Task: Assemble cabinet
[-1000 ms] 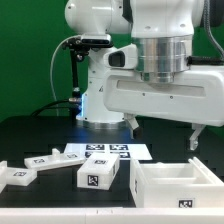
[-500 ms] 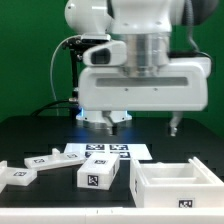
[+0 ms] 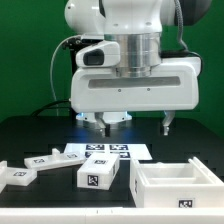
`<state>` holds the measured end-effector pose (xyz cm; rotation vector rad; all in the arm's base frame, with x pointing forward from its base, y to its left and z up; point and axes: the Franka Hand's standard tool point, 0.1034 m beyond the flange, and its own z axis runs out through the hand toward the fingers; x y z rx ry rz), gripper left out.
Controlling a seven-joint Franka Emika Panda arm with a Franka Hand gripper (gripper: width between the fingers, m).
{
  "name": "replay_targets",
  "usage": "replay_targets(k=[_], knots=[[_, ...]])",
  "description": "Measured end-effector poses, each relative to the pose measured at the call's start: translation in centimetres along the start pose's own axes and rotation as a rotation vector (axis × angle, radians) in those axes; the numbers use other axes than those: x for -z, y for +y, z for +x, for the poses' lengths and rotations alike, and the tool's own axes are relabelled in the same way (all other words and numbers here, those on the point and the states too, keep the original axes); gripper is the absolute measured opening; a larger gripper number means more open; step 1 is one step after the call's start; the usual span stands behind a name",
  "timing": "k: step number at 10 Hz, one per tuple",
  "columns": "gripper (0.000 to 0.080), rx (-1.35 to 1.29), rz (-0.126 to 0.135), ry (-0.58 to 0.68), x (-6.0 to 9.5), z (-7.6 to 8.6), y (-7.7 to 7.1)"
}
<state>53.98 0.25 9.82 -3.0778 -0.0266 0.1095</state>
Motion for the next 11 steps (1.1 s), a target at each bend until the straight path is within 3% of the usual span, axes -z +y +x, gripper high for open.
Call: replay_targets(k=[2,3,7,8,9,10,11], knots=[[0.0796,0.128,-0.017,0.033,-0.8,-4.2,4.0],[0.0796,0.122,-0.007,0.038,-1.1,-5.1,5.2],[0.0796,0.146,-0.007,0.041,-1.3,-5.2,5.7],[0.0796,0.207,-0.005,0.058,-2.3,-6.9,8.2],[0.0796,0.228,-0.020,0.058,-3.4,-9.2,10.8],[0.0796,0.194,-0.016,0.061,-3.8,-9.9,12.3],[0.0796,0.165,-0.012,0.056,-4.3,-10.5,12.8]])
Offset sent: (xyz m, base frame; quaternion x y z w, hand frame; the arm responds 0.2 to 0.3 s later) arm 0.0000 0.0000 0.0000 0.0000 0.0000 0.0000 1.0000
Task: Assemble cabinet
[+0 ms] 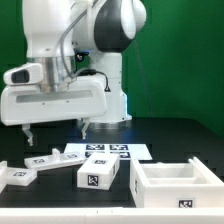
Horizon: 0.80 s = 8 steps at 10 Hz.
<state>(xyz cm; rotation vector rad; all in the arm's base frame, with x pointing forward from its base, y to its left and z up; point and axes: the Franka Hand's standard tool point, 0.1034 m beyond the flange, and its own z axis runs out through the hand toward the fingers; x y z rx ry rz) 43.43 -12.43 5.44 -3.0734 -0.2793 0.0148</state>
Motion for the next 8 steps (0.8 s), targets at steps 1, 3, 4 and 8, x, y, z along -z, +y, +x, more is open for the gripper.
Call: replay_targets(k=[1,3,4,8], knots=[[0.0796,0.005,-0.001,0.000,0.0,0.2,-0.2],[0.0796,0.021,-0.005,-0.001,-0.2,0.0,0.0],[0.0796,0.098,-0.030,-0.003,-1.1,-0.9,1.0],[0.0796,0.233,-0.115,0.008,-2.6,-3.3,2.1]])
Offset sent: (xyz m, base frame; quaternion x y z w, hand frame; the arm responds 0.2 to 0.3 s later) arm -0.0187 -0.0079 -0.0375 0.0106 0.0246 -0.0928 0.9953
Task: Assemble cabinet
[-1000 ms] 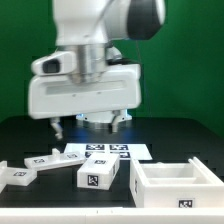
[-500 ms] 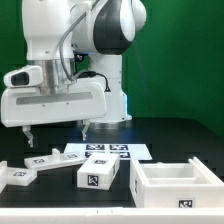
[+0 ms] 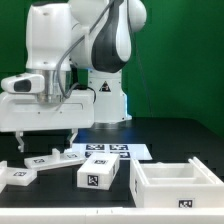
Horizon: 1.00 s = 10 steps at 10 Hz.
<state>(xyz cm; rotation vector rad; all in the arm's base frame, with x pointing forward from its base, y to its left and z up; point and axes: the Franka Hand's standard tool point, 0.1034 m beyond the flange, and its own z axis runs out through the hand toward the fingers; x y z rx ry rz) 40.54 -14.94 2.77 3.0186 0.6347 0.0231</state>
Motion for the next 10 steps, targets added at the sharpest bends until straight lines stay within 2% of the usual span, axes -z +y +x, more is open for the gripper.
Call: replay_targets(k=[4,7,8,9,10], knots=[[0.0796,-0.063,0.020,-0.029,-1.2,-0.6,-0.8],[0.0796,-0.080,0.025,-0.035,-1.3,-0.7,-0.9],[0.0708,-0.080,0.025,-0.035,-1.3,-0.7,-0.9],[0.0560,-0.080,0.026,-0.035,-1.3,-0.7,-0.9],[0.0560,-0.080,0.026,-0.035,-1.3,-0.7,-0.9]])
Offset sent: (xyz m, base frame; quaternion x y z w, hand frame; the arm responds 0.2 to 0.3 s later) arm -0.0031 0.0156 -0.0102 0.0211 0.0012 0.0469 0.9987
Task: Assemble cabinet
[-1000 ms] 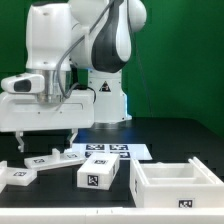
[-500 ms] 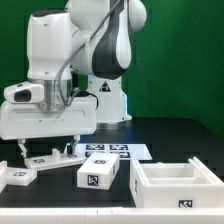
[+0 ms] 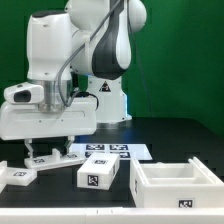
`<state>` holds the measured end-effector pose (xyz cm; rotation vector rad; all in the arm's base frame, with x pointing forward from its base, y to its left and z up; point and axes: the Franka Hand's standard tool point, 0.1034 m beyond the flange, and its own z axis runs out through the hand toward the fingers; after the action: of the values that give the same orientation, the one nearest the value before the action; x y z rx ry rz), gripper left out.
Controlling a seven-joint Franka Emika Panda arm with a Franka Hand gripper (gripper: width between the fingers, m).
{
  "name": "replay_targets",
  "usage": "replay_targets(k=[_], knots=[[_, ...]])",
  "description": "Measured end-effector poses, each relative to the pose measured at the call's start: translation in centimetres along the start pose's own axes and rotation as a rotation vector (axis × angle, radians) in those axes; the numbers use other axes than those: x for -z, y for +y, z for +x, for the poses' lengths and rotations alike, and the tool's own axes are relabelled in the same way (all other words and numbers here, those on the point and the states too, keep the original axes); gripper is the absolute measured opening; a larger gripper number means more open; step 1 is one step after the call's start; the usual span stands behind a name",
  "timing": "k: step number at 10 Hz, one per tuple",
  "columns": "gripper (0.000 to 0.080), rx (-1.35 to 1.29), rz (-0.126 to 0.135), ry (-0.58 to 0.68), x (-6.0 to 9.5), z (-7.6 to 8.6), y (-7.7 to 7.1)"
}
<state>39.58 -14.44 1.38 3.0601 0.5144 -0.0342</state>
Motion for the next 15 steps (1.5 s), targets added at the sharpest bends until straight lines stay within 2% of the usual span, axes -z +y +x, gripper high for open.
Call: replay_targets(k=[1,2,3,4,5,6,7,8,9,10,11,12,13,14,15], knots=[[0.0378,0.000,0.000,0.000,0.0,0.0,0.0],[0.0378,0.000,0.000,0.000,0.0,0.0,0.0],[0.0195,0.000,0.000,0.000,0.0,0.0,0.0],[0.0062,0.000,0.000,0.000,0.0,0.0,0.0],[0.0062,-0.001,0.006,-0.001,0.1,0.0,-0.2],[0.0062,-0.003,0.053,-0.020,0.7,0.1,-1.4],[0.0062,-0.050,0.149,-0.058,2.4,0.3,-3.3],[0.0062,-0.103,0.219,-0.077,4.4,0.9,-4.4],[0.0062,-0.140,0.229,-0.061,5.9,2.0,-5.4],[0.0062,-0.165,0.216,-0.043,6.9,3.0,-7.1],[0.0062,-0.167,0.178,-0.039,6.7,3.3,-8.0],[0.0064,-0.153,0.184,-0.043,6.5,3.0,-7.7],[0.0064,-0.105,0.137,-0.023,6.5,3.4,-7.2],[0.0064,-0.008,0.075,-0.002,6.5,4.2,-8.0],[0.0064,0.060,0.066,-0.006,6.9,4.9,-9.9]])
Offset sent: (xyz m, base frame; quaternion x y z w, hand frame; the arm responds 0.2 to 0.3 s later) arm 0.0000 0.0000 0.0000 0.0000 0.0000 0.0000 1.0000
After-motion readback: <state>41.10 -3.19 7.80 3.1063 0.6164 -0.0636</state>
